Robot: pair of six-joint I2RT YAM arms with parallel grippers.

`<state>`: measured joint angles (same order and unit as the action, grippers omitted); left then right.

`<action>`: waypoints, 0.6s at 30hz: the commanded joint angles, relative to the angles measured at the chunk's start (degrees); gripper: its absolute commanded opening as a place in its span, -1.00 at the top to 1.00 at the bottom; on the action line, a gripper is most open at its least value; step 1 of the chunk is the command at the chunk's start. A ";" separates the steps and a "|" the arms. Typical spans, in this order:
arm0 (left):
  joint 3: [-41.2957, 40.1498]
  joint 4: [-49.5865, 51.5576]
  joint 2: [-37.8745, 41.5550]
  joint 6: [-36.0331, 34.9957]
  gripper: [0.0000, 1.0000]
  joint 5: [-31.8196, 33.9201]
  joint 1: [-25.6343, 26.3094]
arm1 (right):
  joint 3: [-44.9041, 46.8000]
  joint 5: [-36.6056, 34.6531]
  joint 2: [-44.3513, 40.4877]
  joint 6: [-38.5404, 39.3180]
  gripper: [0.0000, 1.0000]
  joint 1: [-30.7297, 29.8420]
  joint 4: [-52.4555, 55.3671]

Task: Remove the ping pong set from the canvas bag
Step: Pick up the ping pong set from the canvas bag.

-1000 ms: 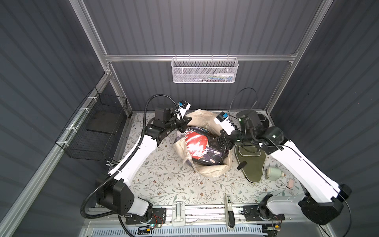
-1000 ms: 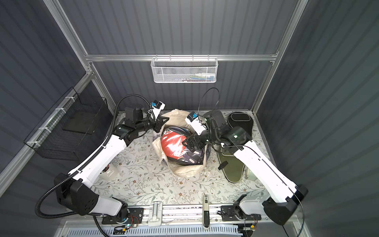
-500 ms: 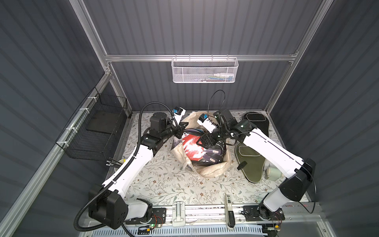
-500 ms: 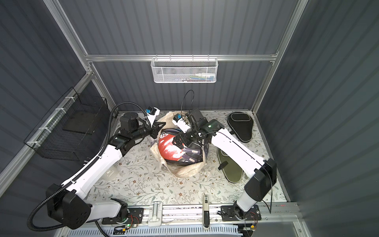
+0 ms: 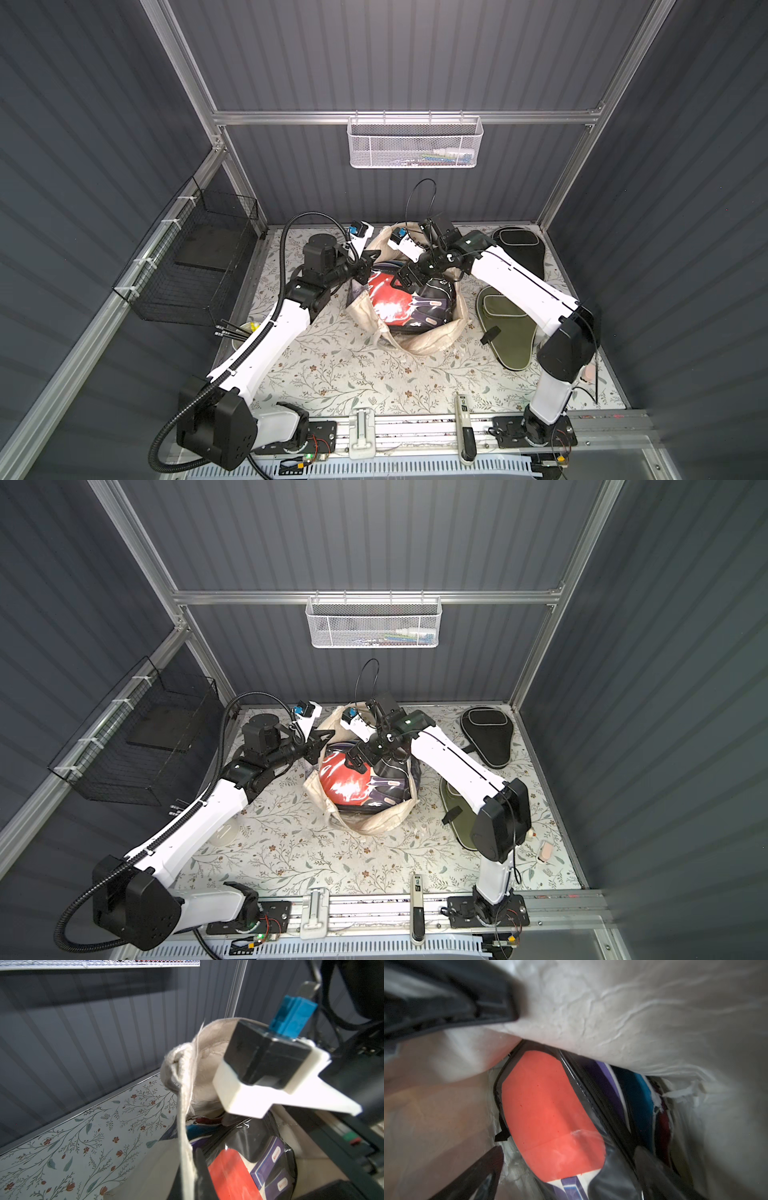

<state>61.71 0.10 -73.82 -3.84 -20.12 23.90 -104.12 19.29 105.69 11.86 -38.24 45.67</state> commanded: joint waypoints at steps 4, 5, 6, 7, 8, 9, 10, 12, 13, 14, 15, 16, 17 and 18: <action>-1.61 -8.59 2.15 0.53 1.00 -2.25 0.01 | -4.25 2.24 4.66 4.40 -0.98 0.40 1.83; -2.05 -8.90 2.18 0.50 1.00 -2.29 0.01 | -4.58 2.43 5.34 4.84 -0.98 0.48 1.86; -2.33 -9.36 2.09 0.48 1.00 -2.55 0.01 | -4.94 2.57 6.02 5.17 -0.98 0.64 1.66; -2.64 -9.76 2.10 0.45 1.00 -2.71 0.00 | -5.27 2.65 6.74 5.44 -0.98 0.80 1.65; -2.86 -9.89 1.99 0.51 1.00 -2.97 0.01 | -5.51 2.81 7.34 5.66 -0.98 0.92 1.70; -2.98 -10.19 1.82 0.58 1.00 -3.24 0.01 | -5.69 2.93 7.96 5.85 -0.98 1.07 1.46; -3.17 -10.45 1.73 0.54 1.00 -3.53 0.01 | -5.57 2.68 8.51 5.97 -0.98 1.21 1.19; -3.00 -10.54 1.42 0.42 1.00 -4.09 0.01 | -5.75 2.48 9.48 6.48 -0.98 1.38 0.86; -2.94 -10.56 1.17 0.21 1.00 -4.41 0.01 | -5.64 2.21 9.80 6.80 -0.98 1.49 0.48; -2.97 -10.56 1.09 0.15 1.00 -4.60 0.01 | -5.50 2.24 10.14 7.07 -0.98 1.65 0.24; -2.88 -10.71 0.89 0.10 1.00 -4.73 0.01 | -5.32 2.54 10.40 7.43 -0.98 1.82 -0.11; -3.00 -11.03 0.79 -0.05 1.00 -4.99 0.04 | -5.31 3.06 10.80 7.61 -0.98 1.93 -0.32; -3.10 -11.23 0.63 -0.11 1.00 -5.08 0.01 | -5.38 3.92 11.14 7.76 -0.98 2.09 -0.25; -3.11 -11.50 0.40 -0.08 1.00 -5.21 0.01 | -5.53 5.37 11.53 8.03 -0.98 2.24 0.25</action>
<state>58.43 -5.23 -73.84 -3.84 -21.04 23.53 -108.57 22.26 115.63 18.20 -36.16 45.41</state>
